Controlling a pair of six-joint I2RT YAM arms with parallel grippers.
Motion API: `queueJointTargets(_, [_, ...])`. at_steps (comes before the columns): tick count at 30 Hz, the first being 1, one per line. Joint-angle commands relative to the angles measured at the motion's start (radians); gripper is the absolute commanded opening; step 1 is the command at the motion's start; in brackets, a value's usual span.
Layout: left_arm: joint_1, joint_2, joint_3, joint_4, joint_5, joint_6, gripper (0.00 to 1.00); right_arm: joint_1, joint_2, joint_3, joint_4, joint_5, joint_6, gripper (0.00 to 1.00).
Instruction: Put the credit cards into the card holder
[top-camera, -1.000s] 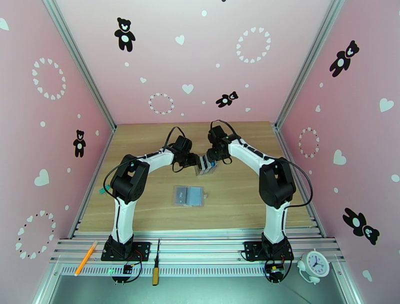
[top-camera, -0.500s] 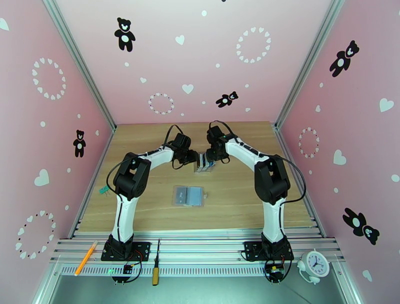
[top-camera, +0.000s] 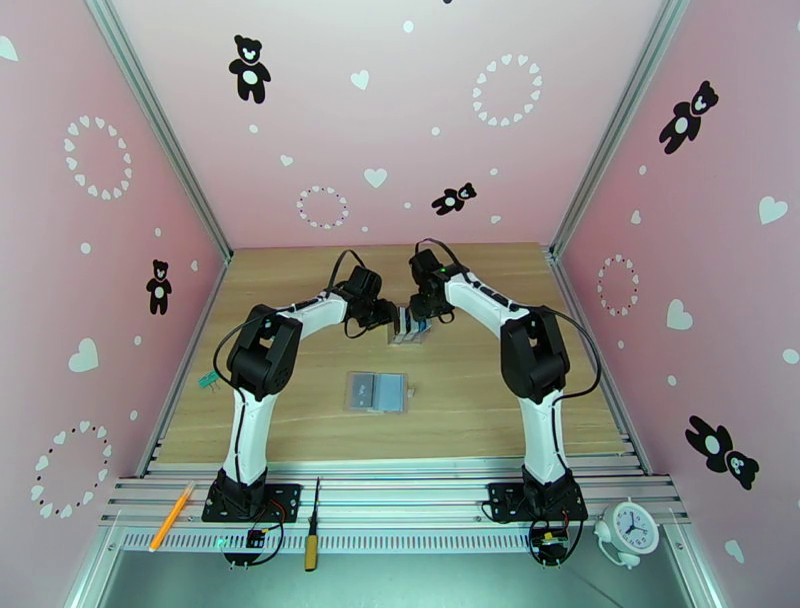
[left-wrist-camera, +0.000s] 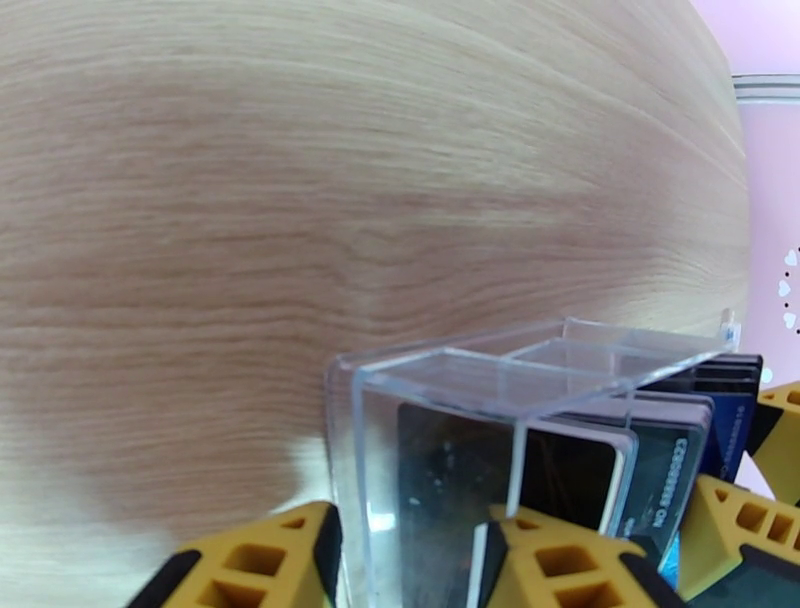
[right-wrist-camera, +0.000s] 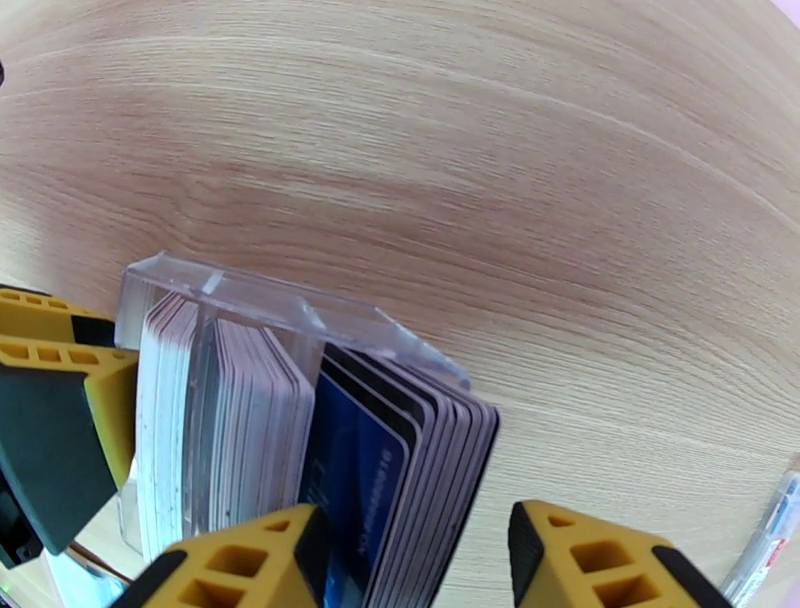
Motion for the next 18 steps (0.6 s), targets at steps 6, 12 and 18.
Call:
queueJointTargets(6, [0.012,0.014,-0.03,0.021,-0.011,-0.025,0.43,0.009,-0.003,0.033,-0.064,0.087,-0.014,0.51])
queueJointTargets(12, [0.012,0.001,-0.046,0.034,-0.007,-0.028,0.43,0.009,-0.023,0.032,-0.07,0.089,-0.022,0.48])
queueJointTargets(18, [0.012,-0.004,-0.047,0.032,-0.008,-0.028,0.43,0.009,-0.041,0.034,-0.068,0.074,-0.025,0.43])
